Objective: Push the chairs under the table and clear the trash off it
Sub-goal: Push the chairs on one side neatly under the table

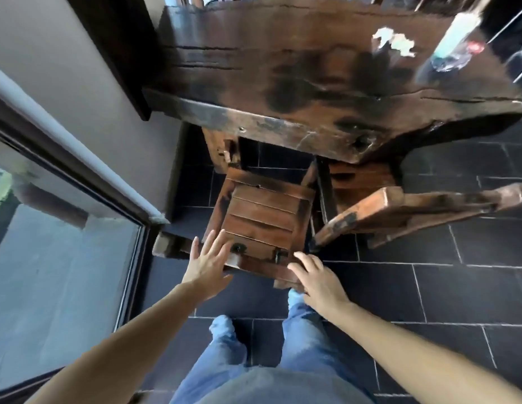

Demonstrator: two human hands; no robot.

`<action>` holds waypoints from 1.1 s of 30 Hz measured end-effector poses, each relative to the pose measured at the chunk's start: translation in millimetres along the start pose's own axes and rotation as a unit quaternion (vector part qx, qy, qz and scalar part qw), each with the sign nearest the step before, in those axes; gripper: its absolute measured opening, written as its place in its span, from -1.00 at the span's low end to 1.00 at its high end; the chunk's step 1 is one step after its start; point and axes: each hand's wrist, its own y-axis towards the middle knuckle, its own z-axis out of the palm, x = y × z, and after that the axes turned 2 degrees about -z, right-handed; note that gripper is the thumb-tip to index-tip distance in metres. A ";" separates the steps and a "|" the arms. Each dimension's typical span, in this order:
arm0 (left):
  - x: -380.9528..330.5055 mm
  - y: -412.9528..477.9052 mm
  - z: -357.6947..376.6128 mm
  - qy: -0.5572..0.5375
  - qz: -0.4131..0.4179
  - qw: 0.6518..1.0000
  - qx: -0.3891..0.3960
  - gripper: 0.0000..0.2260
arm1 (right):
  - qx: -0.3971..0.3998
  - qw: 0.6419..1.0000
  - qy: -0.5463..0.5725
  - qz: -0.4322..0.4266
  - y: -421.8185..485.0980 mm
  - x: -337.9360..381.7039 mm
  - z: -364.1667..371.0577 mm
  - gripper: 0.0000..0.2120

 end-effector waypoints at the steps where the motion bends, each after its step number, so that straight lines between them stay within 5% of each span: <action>1: 13.0 -1.7 -0.7 0.019 0.014 1.000 0.009 -0.23 | -0.016 0.998 0.021 0.049 -2.7 5.5 0.2 -0.39; 7: 110.7 -13.9 -9.6 0.189 0.111 0.976 -0.010 -0.16 | -0.036 0.972 0.071 0.223 -11.3 19.5 4.1 -0.46; 11: 118.2 -4.7 -20.5 0.076 0.027 0.997 -0.008 -0.16 | -0.024 0.974 0.013 0.225 -6.1 19.3 -0.7 -0.47; 15: 120.1 2.8 -22.1 -0.015 0.035 0.999 -0.012 -0.37 | -0.038 0.968 -0.015 0.246 -4.4 22.1 5.2 -0.49; 26: 119.0 34.0 -27.4 0.076 0.051 0.995 -0.039 -0.53 | -0.007 0.967 -0.062 0.246 19.5 -7.3 -9.0 -0.49; 33: 114.2 77.0 -45.6 0.089 0.020 0.996 -0.016 -0.45 | -0.002 0.972 -0.072 0.225 49.8 -31.2 -27.0 -0.47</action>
